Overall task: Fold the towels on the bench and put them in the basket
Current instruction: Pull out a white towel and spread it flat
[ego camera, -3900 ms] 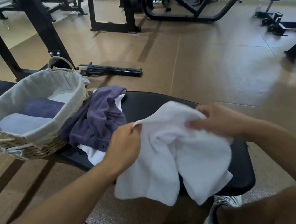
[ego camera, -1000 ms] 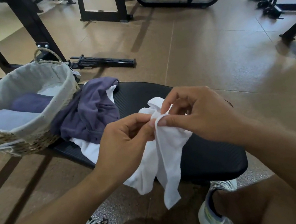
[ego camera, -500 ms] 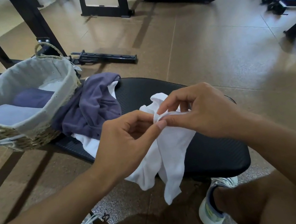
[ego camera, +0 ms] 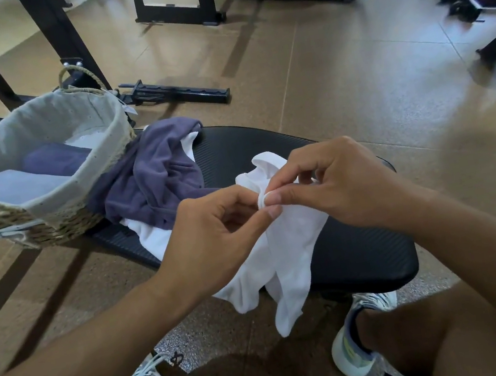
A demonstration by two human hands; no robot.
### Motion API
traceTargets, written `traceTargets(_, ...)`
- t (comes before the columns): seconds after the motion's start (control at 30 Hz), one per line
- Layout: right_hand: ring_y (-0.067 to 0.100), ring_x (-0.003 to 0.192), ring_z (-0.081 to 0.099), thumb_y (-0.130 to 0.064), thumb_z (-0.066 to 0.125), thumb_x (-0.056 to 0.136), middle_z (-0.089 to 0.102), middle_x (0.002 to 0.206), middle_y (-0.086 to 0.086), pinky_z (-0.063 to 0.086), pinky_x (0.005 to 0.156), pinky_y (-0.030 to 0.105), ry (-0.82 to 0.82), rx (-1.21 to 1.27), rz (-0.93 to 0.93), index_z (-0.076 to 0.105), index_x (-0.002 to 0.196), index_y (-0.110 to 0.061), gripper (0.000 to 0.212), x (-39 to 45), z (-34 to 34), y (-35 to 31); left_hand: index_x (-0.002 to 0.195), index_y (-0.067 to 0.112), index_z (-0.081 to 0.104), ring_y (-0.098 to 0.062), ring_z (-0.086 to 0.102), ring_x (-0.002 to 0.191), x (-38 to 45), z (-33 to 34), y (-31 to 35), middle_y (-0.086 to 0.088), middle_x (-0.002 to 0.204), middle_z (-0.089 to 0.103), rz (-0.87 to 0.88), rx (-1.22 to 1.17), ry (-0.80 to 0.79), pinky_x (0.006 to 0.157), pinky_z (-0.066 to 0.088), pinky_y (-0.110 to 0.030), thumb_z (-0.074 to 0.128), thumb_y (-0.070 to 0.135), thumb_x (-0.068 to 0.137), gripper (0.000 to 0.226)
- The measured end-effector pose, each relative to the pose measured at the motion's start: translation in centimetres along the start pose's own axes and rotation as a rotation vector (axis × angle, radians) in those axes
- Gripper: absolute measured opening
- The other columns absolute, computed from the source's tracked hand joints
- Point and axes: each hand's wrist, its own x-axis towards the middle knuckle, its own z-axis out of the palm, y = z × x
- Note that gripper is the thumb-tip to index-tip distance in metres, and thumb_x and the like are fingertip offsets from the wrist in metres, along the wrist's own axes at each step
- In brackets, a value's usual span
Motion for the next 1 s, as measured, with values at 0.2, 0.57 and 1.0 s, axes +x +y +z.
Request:
traceTargets(0.2,0.011,0.075,0.062,-0.049,0.075,0.078,0.074,0.084,-0.020,0.042,0.064,0.011,-0.017,0.019,-0.013,0.080,0.086,-0.031,0.020,-0.1,-0.1,0.3,0.096,0.016,0.078,-0.008,0.074,0.075,0.0,0.1,-0.3,0.010,0.080,0.076,0.036,0.042,-0.032,0.068,0.060,-0.027,0.071,0.037,0.086,0.024)
traceTargets(0.57,-0.003,0.146,0.016,-0.074,0.064,0.074,0.046,0.144,-0.028,0.019,0.116,0.029,-0.344,-0.337,-0.048,0.066,0.092,-0.036,0.043,-0.2,-0.5,0.7,0.090,0.018,0.074,-0.019,0.067,0.069,0.5,-1.3,-0.7,0.003,0.076,0.071,0.122,0.073,-0.354,0.063,0.052,-0.035,0.065,0.025,0.097,0.013)
traceTargets(1.0,0.008,0.089,0.055,-0.073,0.070,0.074,0.060,0.089,-0.013,0.049,0.084,0.039,-0.291,-0.367,-0.013,0.056,0.087,-0.034,0.043,-1.4,-0.9,0.5,0.090,0.022,0.067,-0.032,0.064,0.066,3.3,-4.8,-1.6,-0.010,0.078,0.067,-0.220,0.069,0.341,0.044,0.057,-0.043,0.060,0.035,0.099,0.018)
